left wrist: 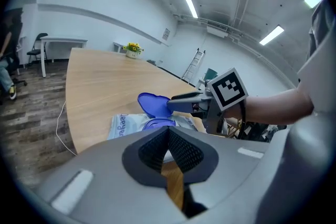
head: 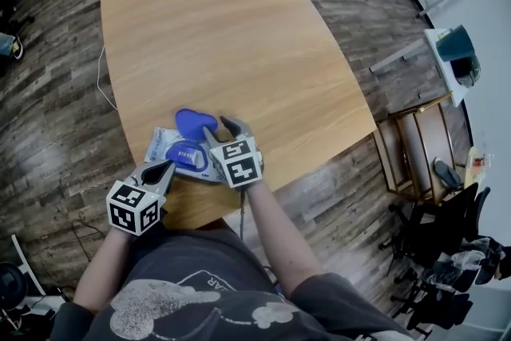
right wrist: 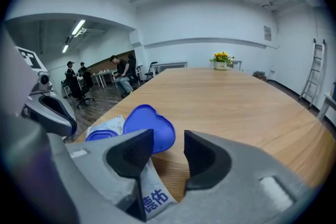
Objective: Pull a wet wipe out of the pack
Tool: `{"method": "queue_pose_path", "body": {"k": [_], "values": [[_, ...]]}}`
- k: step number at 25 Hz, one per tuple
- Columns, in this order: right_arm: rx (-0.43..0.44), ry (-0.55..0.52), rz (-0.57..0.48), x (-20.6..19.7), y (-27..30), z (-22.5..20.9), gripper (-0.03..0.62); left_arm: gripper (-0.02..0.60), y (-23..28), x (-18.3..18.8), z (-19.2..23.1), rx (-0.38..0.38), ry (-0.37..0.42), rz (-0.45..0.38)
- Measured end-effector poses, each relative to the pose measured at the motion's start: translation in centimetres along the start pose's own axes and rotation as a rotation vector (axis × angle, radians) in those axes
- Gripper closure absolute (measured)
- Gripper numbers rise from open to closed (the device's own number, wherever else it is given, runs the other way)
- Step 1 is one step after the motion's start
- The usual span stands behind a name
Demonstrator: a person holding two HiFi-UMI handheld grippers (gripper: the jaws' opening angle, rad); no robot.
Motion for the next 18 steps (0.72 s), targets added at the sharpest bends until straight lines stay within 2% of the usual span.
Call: {"method": "queue_pose_path", "body": {"k": [3,4,5,6,7,12,15,18], "values": [[0.018,0.043,-0.044,-0.6,-1.7,-0.3,0.419,0.561,0.0,0.6,-1.1,0.004,0.030,-0.014],[0.021,0.059,-0.061,-0.9,-2.3,-0.4,0.419,0.535,0.2,0.9,-1.6,0.004,0.052,-0.013],[0.026,0.074,-0.078,-1.2,-3.0,-0.4,0.419,0.460,0.5,1.0,-2.1,0.005,0.079,-0.009],[0.031,0.085,-0.092,-1.6,-3.5,-0.4,0.419,0.425,0.8,1.2,-2.6,0.012,0.110,-0.004],[0.034,0.093,-0.103,-1.9,-3.9,-0.4,0.419,0.416,1.1,1.3,-2.9,0.027,0.144,0.002],[0.047,0.098,-0.108,-3.6,-5.4,0.0,0.419,0.329,3.4,1.0,-4.0,0.183,0.325,0.048],[0.039,0.090,-0.107,-4.1,-6.0,0.2,0.419,0.330,4.9,0.6,-3.8,0.281,0.403,0.095],[0.042,0.089,-0.109,-4.4,-6.4,0.6,0.419,0.357,5.4,0.6,-2.9,0.355,0.407,0.140]]}}
Point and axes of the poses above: the fingertips, and each gripper's own axes: y forward along the fingers, z to its left, x out of its top, the point moved 7 cm from there along -y, backward along the fingers, and after that the axes turned 14 degrees about z, right-handed, at the moved point
